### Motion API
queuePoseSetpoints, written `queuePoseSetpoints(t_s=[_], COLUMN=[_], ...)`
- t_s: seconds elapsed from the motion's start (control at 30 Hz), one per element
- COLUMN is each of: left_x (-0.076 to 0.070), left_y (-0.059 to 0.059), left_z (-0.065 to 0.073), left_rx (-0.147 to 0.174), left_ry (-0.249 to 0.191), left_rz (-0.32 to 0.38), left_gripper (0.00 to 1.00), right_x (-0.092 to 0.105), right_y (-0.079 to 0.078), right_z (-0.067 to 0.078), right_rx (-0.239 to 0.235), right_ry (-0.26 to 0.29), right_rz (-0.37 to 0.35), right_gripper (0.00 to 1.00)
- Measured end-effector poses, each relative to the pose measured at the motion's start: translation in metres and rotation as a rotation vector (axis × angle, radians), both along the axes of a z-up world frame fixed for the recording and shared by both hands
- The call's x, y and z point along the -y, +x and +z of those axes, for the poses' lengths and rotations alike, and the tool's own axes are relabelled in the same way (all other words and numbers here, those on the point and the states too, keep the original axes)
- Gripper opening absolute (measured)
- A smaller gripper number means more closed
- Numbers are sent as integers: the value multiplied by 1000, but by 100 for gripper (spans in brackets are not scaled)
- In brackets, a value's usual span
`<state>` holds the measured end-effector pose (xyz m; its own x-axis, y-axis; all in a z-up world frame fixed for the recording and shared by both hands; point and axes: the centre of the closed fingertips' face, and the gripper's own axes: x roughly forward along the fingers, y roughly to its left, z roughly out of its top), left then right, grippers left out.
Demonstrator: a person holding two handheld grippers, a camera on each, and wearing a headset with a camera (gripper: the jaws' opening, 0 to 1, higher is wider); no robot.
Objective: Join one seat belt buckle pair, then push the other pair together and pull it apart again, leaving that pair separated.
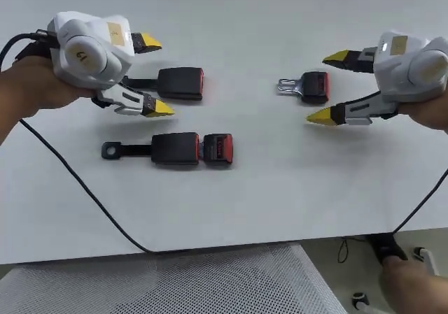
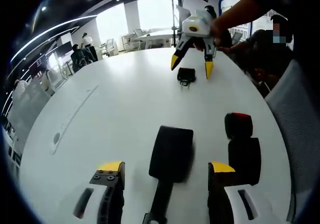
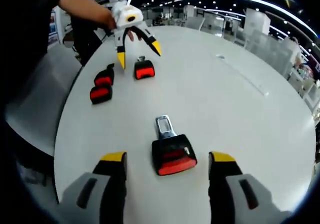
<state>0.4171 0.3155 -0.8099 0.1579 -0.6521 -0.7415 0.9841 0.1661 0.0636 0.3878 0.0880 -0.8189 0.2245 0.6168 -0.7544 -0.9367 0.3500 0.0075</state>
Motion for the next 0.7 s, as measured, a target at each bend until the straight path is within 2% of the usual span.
queuePoseSetpoints(t_s=[0.1, 0.2, 0.27, 0.33, 0.37, 0.4, 0.47, 0.57, 0.63, 0.7], left_x=[1, 5, 5, 4, 5, 4, 5, 8, 6, 7], left_y=[3, 0, -1, -2, -2, 1, -1, -7, 1, 1], left_z=[-4, -7, -11, -17, -16, -16, -15, -16, -17, -16], left_rx=[-7, -23, -31, -35, -51, -47, -50, -83, -65, -59], left_ry=[6, -3, 13, 31, 15, 27, 21, 11, 20, 23], left_rz=[-7, -22, -36, -46, -46, -38, -46, -60, -42, -50], left_gripper=[70, 67, 66, 65, 63, 62, 55, 43, 38, 37], right_x=[5, 10, 11, 11, 10, 9, 7, 5, 3, 3], right_y=[3, 3, 5, 7, 7, 7, 5, 4, 5, 6], right_z=[-5, -11, -9, -7, -7, -7, -7, -7, -7, -9], right_rx=[-8, -25, -4, -10, -10, -7, -6, -7, -15, -8], right_ry=[-5, -9, -3, 13, 18, 22, 23, 33, 52, 50], right_rz=[1, 9, 22, 15, 18, 24, 36, 51, 54, 55], right_gripper=[66, 64, 61, 59, 59, 59, 58, 52, 49, 46])
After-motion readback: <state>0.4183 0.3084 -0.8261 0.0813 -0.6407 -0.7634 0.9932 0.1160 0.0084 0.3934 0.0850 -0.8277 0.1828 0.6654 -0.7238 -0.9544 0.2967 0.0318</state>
